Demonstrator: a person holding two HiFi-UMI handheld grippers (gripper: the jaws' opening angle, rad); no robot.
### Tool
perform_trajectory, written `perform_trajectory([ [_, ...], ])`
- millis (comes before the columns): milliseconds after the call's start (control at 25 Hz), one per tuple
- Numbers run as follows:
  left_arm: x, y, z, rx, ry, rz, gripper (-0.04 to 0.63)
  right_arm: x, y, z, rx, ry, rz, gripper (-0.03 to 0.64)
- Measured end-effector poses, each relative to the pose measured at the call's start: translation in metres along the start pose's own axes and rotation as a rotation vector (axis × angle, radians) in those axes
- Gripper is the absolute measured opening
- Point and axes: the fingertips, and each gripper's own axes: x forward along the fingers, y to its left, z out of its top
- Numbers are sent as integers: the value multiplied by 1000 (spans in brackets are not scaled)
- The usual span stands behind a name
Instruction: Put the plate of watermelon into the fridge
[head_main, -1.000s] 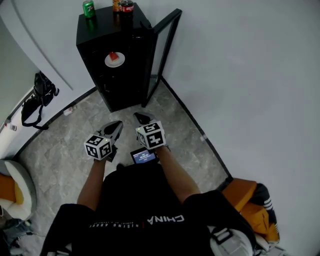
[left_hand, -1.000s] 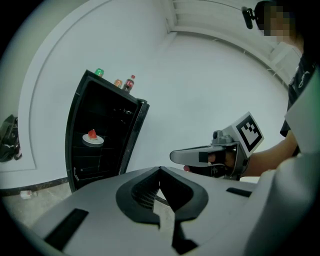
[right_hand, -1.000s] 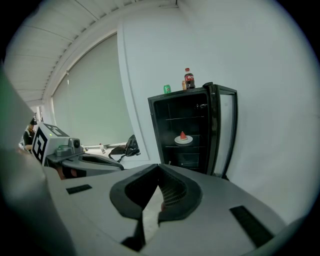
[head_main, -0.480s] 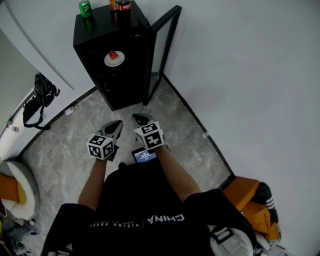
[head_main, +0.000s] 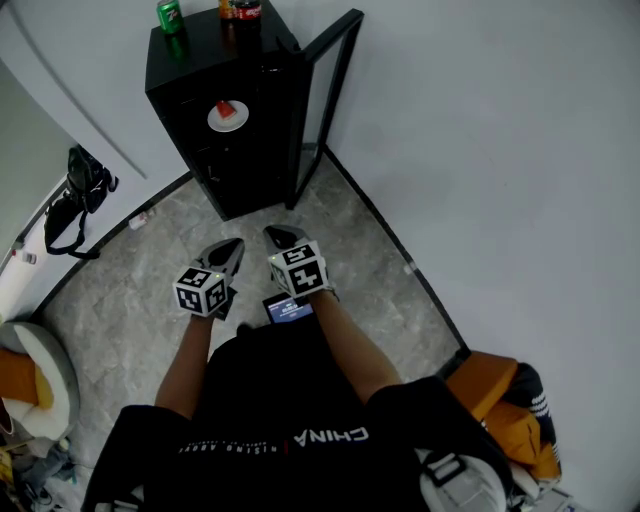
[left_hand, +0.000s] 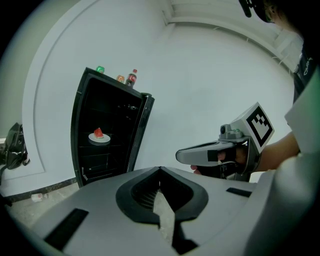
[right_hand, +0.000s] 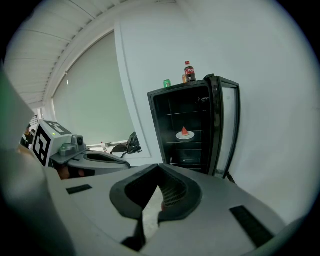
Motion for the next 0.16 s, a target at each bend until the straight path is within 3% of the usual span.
perform_trajectory([
  [160,1,-1,-1,6,5,-8,12,1,-1,-2,-4,5,-4,15],
])
